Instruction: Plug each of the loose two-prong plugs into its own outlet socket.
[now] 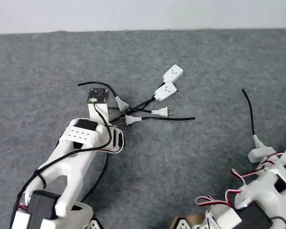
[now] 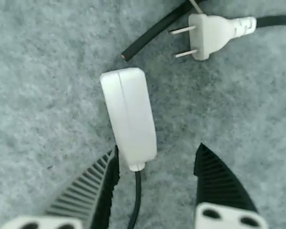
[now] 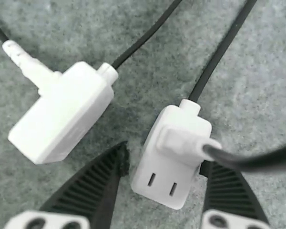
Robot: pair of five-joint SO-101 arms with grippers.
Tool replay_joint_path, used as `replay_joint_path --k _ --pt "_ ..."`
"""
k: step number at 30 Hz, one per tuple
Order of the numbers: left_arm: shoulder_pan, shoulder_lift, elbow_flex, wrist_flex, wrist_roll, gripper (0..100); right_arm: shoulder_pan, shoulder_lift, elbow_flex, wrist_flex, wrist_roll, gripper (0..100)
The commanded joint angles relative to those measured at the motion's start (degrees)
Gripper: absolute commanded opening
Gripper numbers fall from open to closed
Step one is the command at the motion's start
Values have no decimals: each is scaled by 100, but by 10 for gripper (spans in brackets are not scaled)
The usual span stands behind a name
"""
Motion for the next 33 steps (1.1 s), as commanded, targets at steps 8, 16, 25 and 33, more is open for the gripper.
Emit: replay_joint_path --k 8,16,25,33 --pt "18 -1609 -593 949 -949 113 22 -13 -281 -40 62 227" --pt "976 -2198 -145 730 -598 13 13 -13 -114 -84 62 227" --pt "308 -703 -40 -334 -589 13 13 -22 -79 -92 62 227" --pt "-431 -193 40 -396 -1169 13 4 -22 -79 -92 62 227"
